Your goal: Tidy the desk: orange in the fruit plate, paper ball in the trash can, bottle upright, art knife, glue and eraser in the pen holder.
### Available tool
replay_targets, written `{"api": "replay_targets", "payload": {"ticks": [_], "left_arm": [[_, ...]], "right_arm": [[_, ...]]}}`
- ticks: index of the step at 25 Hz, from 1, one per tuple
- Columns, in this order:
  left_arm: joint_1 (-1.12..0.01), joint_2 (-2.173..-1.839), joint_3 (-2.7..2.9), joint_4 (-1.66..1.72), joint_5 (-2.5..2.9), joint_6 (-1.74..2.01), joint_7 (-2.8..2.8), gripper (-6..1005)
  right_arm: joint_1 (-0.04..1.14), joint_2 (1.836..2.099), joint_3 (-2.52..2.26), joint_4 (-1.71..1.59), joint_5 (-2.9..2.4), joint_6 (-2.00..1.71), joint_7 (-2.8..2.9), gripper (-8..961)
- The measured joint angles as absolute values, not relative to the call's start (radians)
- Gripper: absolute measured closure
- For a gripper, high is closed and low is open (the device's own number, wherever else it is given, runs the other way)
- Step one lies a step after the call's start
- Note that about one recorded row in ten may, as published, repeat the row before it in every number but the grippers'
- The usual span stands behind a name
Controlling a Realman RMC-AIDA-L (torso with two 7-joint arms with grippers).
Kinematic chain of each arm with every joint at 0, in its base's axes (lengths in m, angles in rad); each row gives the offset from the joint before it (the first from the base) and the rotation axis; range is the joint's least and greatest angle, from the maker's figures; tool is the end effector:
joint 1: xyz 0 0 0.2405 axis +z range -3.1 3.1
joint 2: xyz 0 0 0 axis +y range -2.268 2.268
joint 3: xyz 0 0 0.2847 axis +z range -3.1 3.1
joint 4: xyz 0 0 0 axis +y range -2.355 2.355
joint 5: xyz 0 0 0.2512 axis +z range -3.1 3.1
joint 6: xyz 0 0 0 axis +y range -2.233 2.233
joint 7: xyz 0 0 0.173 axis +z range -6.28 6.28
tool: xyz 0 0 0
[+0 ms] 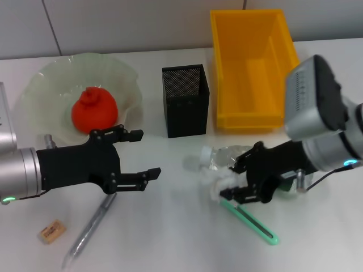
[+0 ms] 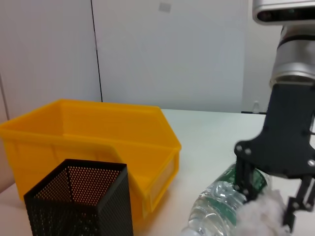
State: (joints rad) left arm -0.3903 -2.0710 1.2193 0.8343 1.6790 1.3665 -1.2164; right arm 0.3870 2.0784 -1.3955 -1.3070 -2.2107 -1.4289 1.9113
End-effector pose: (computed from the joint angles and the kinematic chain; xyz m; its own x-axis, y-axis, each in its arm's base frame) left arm -0.2650 0.3746 -0.0732 0.9105 0.0642 0.4086 0.1745 -0.9553 -0.2387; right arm 0.2283 0.3736 -0.0625 0.9637 -0.2629 0.0458 -0.2503 -0.9500 -0.1868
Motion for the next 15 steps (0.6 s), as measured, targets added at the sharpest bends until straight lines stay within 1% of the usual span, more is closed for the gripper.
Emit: {"api": "replay_targets", "payload": {"ticks": [9, 15], "left_arm": [[-0.413, -2.074, 1.221, 0.82, 1.669, 1.364, -1.216, 143], [-0.414, -2.074, 1.221, 0.819, 1.649, 1.361, -1.216, 143]], "right_arm": [[0.339, 2.082, -1.268, -1.402, -2.214, -1.417, 1.851, 530], [0.333, 2.082, -1.183, -1.426, -2.178, -1.403, 1.807, 531]]}}
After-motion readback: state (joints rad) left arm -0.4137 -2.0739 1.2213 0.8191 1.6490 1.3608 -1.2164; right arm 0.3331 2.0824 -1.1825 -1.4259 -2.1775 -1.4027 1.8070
